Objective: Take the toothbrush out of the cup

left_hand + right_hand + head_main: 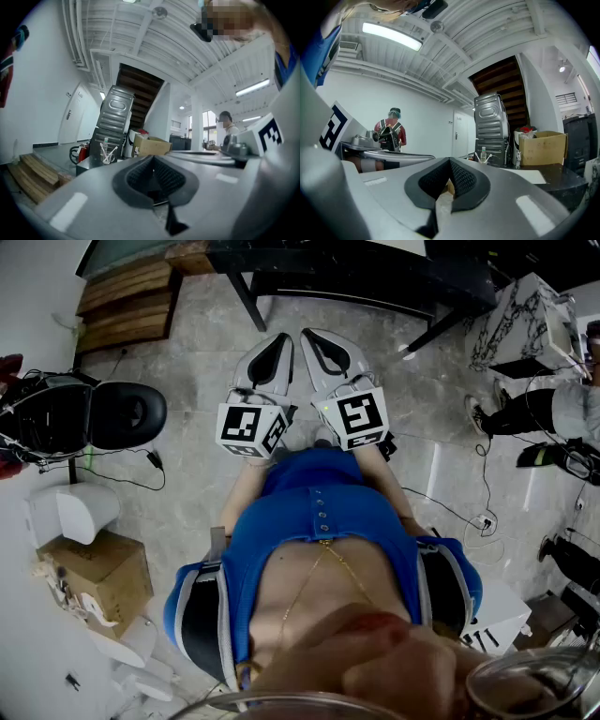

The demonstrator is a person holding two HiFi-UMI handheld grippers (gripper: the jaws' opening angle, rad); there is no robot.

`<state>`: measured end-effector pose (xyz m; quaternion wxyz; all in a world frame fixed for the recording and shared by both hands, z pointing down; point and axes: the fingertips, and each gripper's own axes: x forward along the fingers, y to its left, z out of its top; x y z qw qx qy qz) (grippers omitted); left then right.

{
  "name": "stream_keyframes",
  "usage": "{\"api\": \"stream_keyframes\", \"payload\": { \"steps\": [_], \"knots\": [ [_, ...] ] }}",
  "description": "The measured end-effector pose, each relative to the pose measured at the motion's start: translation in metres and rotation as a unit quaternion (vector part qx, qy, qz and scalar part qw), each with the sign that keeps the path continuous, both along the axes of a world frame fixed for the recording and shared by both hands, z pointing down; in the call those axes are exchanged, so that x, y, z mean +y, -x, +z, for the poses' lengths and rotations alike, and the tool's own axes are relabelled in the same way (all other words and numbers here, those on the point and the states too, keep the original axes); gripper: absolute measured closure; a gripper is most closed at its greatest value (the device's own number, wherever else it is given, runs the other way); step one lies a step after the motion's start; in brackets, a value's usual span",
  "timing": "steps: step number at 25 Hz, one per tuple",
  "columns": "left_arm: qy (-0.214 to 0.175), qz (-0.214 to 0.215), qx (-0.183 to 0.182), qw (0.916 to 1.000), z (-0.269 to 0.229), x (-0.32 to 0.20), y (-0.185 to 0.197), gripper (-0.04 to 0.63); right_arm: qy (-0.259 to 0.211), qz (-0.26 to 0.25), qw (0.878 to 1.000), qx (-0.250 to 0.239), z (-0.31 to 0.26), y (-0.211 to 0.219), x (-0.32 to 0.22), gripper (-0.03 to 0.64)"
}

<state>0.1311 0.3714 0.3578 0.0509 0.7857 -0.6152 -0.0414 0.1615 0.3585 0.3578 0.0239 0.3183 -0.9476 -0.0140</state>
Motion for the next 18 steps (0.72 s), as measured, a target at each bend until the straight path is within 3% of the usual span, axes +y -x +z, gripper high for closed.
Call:
{"api": "stream_keyframes", "payload": {
  "steps": [4, 10, 18],
  "knots": [
    [-0.007, -0.01, -0.002, 0.9999, 0.0, -0.001, -0.01, 0.591, 0.011, -0.011, 1.0, -0.027, 0.002, -0.015, -0.003, 0.615],
    [0.001, -0.038, 0.007, 0.9992, 0.01, 0.0, -0.019, 0.591, 0.027, -0.029, 0.999, -0.031, 0.011, -0.031, -0.008, 0.615],
    [0.01, -0.056, 0.009, 0.9983, 0.019, -0.008, -0.011, 0.591, 0.033, -0.047, 0.998, -0.032, 0.02, -0.021, -0.016, 0.615]
  ]
}}
